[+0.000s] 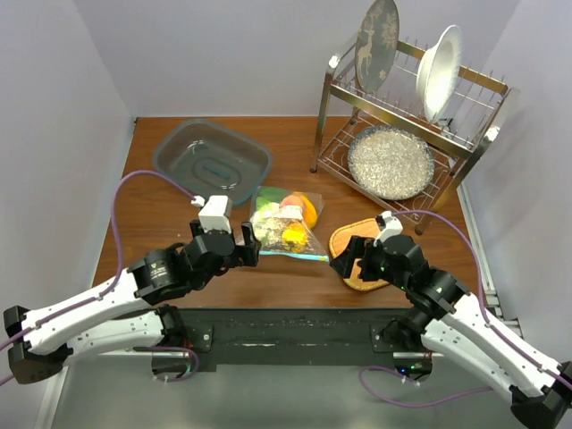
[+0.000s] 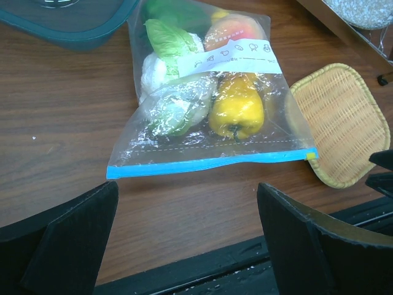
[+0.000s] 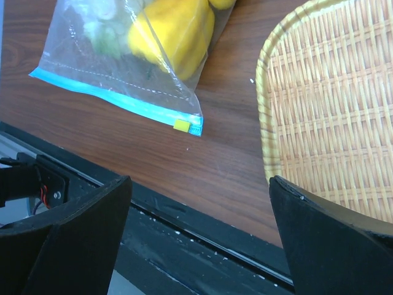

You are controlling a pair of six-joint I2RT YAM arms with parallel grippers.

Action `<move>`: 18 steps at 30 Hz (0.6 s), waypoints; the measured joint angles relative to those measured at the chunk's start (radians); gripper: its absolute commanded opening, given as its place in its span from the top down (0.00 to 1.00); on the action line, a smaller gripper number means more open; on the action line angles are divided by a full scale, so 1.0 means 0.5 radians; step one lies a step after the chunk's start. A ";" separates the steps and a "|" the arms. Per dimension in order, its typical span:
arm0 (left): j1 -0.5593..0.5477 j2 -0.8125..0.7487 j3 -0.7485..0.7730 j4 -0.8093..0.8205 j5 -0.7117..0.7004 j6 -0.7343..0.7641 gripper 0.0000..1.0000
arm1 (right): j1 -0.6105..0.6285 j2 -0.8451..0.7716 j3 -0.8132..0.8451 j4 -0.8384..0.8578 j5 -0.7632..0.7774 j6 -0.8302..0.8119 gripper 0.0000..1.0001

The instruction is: Open the zip-top bag and remove the fake food

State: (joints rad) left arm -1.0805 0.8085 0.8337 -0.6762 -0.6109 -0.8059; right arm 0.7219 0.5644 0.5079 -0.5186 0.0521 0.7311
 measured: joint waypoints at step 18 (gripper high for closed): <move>-0.111 0.400 -0.323 0.617 0.440 -0.433 0.16 | 0.000 0.518 -0.026 0.390 -0.082 0.072 0.24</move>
State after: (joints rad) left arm -1.1362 1.0084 0.6724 -0.3676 -0.3908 -1.0222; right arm 0.7219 0.8234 0.4950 -0.3237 0.0113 0.7673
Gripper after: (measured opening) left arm 0.868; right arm 0.772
